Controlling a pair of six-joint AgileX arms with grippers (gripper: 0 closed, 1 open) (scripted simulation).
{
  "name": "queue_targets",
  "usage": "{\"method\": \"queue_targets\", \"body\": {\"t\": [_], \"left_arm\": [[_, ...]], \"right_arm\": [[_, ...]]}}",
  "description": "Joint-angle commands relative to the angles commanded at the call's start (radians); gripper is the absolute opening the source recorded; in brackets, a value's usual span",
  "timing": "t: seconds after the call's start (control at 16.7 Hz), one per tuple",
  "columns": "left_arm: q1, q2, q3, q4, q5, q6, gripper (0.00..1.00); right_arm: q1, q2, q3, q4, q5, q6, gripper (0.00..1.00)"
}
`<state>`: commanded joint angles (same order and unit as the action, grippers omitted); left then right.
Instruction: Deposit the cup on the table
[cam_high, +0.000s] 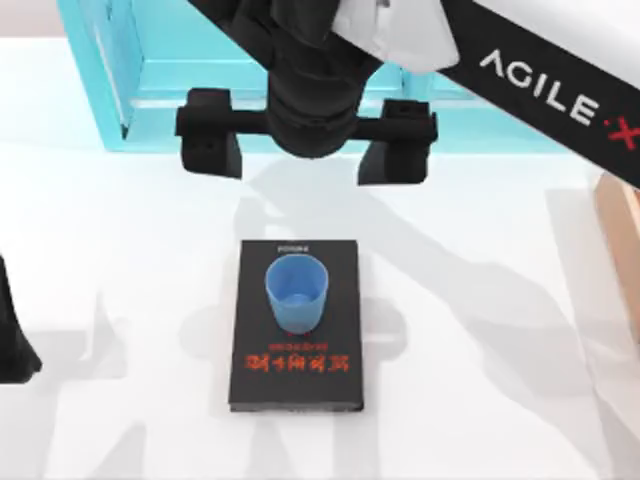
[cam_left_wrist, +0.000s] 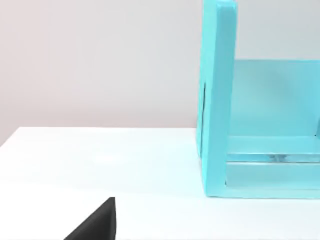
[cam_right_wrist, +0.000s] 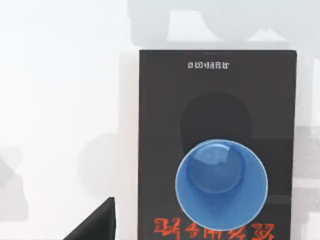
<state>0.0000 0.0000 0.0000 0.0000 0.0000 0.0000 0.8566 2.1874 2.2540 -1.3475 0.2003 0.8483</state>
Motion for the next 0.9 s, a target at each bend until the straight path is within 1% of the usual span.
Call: {"method": "queue_targets", "body": {"t": [0.18, 0.36, 0.78, 0.9], "left_arm": [[0.0, 0.0, 0.0, 0.0, 0.0, 0.0, 1.0], [0.0, 0.0, 0.0, 0.0, 0.0, 0.0, 1.0], [0.0, 0.0, 0.0, 0.0, 0.0, 0.0, 1.0], [0.0, 0.0, 0.0, 0.0, 0.0, 0.0, 1.0]], "right_arm": [[0.05, 0.151, 0.151, -0.106, -0.017, 0.068, 1.0], [0.074, 0.227, 0.226, -0.166, -0.029, 0.102, 1.0], [0.071, 0.235, 0.229, -0.168, -0.029, 0.104, 1.0], [0.07, 0.234, 0.195, -0.134, -0.031, 0.099, 1.0]]}}
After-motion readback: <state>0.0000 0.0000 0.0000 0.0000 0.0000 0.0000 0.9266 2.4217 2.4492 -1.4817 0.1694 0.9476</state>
